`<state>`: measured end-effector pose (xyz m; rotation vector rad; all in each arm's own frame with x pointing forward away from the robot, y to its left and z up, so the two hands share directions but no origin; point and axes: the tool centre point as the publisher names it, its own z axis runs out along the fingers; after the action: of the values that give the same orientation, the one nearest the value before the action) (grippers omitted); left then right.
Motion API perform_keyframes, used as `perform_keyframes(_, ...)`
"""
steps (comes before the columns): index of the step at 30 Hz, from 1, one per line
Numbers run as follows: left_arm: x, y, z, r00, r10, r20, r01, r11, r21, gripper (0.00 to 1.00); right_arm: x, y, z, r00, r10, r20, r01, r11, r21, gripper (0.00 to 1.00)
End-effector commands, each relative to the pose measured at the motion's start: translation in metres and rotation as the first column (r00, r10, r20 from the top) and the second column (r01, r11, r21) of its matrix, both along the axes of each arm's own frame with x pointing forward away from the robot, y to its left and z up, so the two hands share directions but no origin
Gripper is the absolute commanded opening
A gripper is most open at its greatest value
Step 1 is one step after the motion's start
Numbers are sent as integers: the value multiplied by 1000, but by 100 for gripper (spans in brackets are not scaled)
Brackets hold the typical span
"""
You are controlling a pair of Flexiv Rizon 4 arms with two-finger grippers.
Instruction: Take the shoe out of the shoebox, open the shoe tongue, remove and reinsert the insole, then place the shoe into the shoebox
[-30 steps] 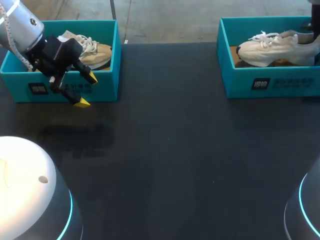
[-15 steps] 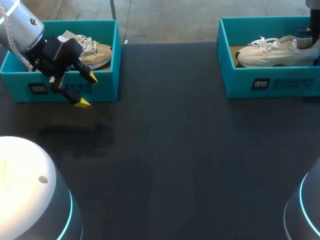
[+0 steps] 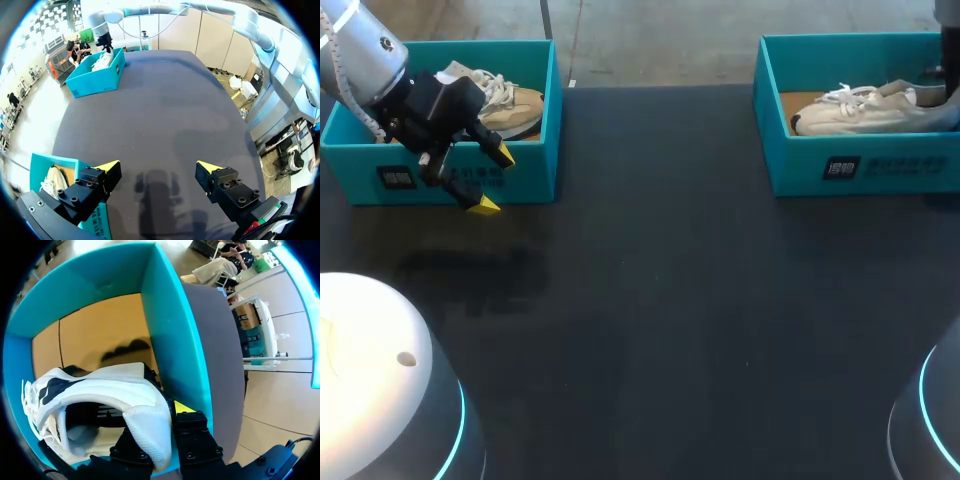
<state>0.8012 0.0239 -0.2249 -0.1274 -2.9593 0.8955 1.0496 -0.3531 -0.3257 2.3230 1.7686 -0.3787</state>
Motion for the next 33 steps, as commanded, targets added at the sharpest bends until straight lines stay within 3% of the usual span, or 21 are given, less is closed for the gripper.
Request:
perform_keyframes(1, -1, 0, 0, 1000, 0, 1, 0, 1000, 2, 100, -9, 3, 3, 1000, 14, 14, -14, 1000, -4, 0)
perform_keyframes(33, -1, 0, 0, 1000, 0, 1, 0, 1000, 2, 100, -30, 11, -23, 998, 56, -4, -56, 998, 15, 0)
